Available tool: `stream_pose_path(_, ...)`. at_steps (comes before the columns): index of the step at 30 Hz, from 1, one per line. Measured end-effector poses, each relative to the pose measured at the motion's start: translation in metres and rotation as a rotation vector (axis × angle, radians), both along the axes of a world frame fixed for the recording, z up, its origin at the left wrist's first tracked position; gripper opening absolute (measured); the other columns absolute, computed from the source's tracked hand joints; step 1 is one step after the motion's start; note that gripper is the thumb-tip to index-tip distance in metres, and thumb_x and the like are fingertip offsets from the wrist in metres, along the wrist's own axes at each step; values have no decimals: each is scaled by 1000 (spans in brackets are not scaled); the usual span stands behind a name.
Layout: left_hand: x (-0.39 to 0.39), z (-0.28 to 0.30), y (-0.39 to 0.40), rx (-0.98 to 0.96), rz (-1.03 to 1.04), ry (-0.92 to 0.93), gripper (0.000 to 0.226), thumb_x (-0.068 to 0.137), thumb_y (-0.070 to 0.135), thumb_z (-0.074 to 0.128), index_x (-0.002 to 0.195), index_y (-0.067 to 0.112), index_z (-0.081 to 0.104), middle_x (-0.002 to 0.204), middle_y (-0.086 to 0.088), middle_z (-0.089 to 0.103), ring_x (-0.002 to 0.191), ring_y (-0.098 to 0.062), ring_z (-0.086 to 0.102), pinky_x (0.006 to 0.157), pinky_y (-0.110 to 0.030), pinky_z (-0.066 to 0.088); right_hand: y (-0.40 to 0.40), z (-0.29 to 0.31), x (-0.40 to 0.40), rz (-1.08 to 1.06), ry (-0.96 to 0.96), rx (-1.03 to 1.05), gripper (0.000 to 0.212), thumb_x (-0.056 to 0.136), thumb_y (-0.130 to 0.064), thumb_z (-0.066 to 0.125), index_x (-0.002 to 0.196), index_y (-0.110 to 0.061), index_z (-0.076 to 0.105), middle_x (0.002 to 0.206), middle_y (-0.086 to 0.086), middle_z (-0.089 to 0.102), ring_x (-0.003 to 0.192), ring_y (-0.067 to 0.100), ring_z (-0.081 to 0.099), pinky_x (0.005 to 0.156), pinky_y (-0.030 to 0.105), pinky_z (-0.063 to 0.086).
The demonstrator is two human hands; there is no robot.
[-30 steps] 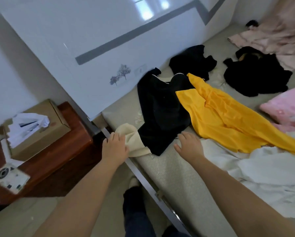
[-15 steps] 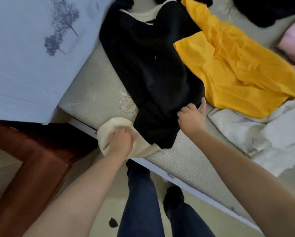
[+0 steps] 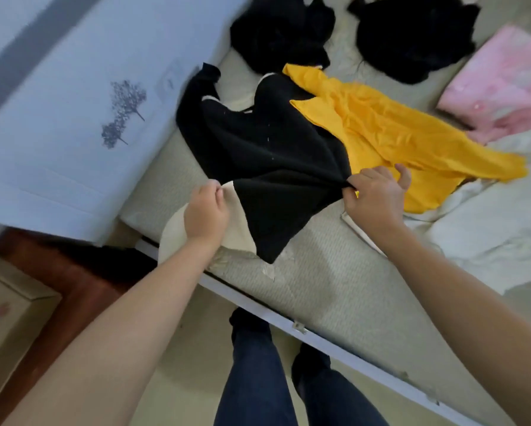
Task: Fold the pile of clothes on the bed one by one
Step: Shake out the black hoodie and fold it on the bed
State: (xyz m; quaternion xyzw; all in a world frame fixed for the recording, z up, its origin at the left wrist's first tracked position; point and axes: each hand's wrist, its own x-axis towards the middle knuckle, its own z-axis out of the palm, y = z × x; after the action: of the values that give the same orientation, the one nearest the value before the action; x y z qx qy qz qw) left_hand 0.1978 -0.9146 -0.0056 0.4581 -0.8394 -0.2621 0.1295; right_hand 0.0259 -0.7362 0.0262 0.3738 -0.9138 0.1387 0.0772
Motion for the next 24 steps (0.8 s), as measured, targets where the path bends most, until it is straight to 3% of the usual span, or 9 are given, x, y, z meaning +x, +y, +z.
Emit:
stream_pose_path(5,-71,128,46,-208,-43,378,19,93,3,39,87,-7,54,87,-23,56,78,-27,46,63,-20,25,73,113,-25,-84,-46,-288,26,79,-17,53,62,1,61,65,14,60,81,31,56,98,40,25)
stream_pose_path(7,-102,184,73,-284,-121,533,19,92,2,41,84,-8,54,84,-23,56,79,-28,48,67,-26,28,114,164,-34,-72,-137,-502,30,69,-19,52,52,6,50,50,21,46,61,31,48,77,38,34)
stream_pose_path(9,-135,234,108,-333,-258,658,19,92,3,41,81,-7,54,77,-17,53,75,-22,45,64,-25,26,163,208,-44,-92,-263,-699,35,61,-20,52,53,14,49,48,26,43,54,25,39,59,36,35)
stream_pose_path(13,-206,298,200,-309,-550,767,17,91,6,44,86,-4,57,77,-6,52,73,-16,45,60,-17,23,266,254,-69,-329,-402,-1026,21,56,-15,55,38,-14,46,39,-3,29,45,11,31,46,20,26)
stream_pose_path(15,-240,301,250,-247,-709,722,15,89,3,46,89,-6,58,79,-10,56,76,-21,49,62,-17,23,314,248,-86,-534,-371,-1035,25,64,-12,58,46,-10,41,45,-2,27,55,20,28,53,29,23)
stream_pose_path(18,-283,261,314,-151,-897,444,19,89,2,46,102,-6,58,100,-24,62,95,-34,56,73,-28,34,386,201,-103,-876,-341,-763,24,79,-11,54,60,2,53,61,13,42,67,30,44,59,32,26)
stream_pose_path(21,-292,189,364,-91,-994,71,30,92,11,45,120,3,52,124,-19,54,114,-31,50,86,-32,37,442,130,-89,-1099,-529,-417,18,85,-11,45,74,-4,56,84,16,53,94,34,54,78,35,38)
stream_pose_path(22,-288,164,375,-73,-1023,-28,33,93,13,45,124,4,49,128,-17,51,117,-30,48,87,-32,37,454,109,-79,-1133,-594,-320,16,85,-10,44,80,-3,58,86,16,54,95,34,54,79,35,39)
stream_pose_path(24,-275,117,389,-37,-1067,-208,36,93,15,44,128,7,46,133,-15,48,119,-30,46,87,-32,39,469,71,-56,-1136,-693,-173,17,85,-8,44,72,-3,54,78,13,51,86,32,53,71,32,37)
